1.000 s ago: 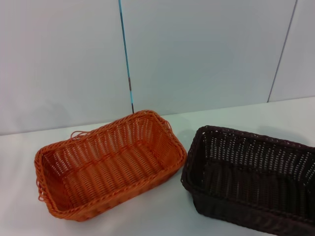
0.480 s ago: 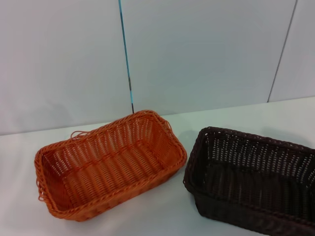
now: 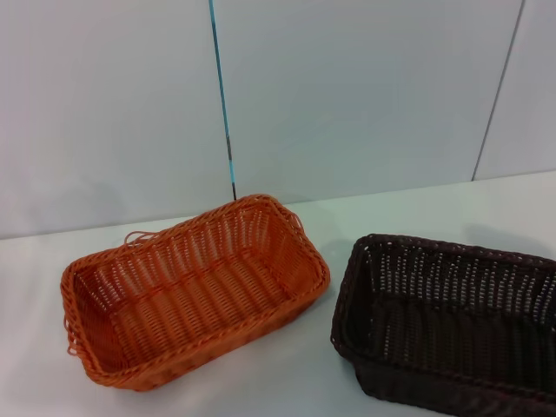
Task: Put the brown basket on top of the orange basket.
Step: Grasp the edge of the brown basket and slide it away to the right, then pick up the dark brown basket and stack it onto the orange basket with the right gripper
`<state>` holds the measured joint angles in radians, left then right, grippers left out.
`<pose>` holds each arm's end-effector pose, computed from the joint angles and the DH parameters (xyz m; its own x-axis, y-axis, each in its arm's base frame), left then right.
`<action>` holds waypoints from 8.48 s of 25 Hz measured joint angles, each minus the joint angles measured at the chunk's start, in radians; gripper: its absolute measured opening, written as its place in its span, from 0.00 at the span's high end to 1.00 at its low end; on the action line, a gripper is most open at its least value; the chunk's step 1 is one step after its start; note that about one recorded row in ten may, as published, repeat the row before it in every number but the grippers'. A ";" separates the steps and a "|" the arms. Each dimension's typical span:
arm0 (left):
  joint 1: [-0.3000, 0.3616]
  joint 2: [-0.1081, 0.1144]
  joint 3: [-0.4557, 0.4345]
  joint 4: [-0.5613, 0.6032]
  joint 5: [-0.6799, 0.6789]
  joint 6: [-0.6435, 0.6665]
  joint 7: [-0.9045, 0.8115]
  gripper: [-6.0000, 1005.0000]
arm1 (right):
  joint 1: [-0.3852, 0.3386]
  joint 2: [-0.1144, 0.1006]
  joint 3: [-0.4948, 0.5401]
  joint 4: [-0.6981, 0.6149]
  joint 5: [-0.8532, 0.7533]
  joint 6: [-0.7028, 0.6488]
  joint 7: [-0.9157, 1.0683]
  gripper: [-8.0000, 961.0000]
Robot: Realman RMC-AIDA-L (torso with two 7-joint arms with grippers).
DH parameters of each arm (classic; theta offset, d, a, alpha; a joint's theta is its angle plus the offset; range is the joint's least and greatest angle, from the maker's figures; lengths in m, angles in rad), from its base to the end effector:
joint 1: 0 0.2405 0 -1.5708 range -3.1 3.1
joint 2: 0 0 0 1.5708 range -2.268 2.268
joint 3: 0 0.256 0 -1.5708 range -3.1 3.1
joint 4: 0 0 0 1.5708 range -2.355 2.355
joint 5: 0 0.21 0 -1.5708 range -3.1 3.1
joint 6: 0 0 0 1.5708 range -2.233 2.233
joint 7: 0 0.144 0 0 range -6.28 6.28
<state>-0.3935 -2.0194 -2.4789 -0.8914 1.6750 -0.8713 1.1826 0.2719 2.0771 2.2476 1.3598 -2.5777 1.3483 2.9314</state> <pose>-0.3368 0.3855 0.1445 0.3153 0.2904 0.9035 0.9490 -0.0899 -0.3023 0.3337 0.3131 0.1002 -0.0236 0.8378 0.5455 0.8957 -0.2247 0.3837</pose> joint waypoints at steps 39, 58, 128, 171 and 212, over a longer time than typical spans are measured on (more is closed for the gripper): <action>-0.001 -0.012 0.002 -0.006 -0.003 -0.004 -0.002 0.15 | -0.085 0.001 0.161 0.220 0.191 0.195 -0.069 0.85; 0.000 -0.012 0.002 -0.015 -0.008 -0.008 -0.003 0.15 | -0.017 -0.026 0.250 0.337 0.195 0.284 -0.041 0.85; 0.012 -0.021 0.011 -0.011 0.003 -0.037 -0.005 0.15 | 0.691 -0.198 0.025 -0.467 0.097 -0.051 -0.142 0.85; 0.022 -0.015 0.011 -0.011 0.027 -0.037 0.001 0.15 | 0.883 -0.062 0.001 -0.783 0.107 -0.332 -0.244 0.85; 0.025 -0.012 0.010 -0.011 0.048 -0.032 0.000 0.15 | 0.878 -0.030 0.001 -0.903 0.109 -0.444 -0.269 0.84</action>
<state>-0.3682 -2.0309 -2.4694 -0.9020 1.7227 -0.9036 1.1822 1.1496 2.0467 2.2488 0.4572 -2.4688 0.9047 2.6623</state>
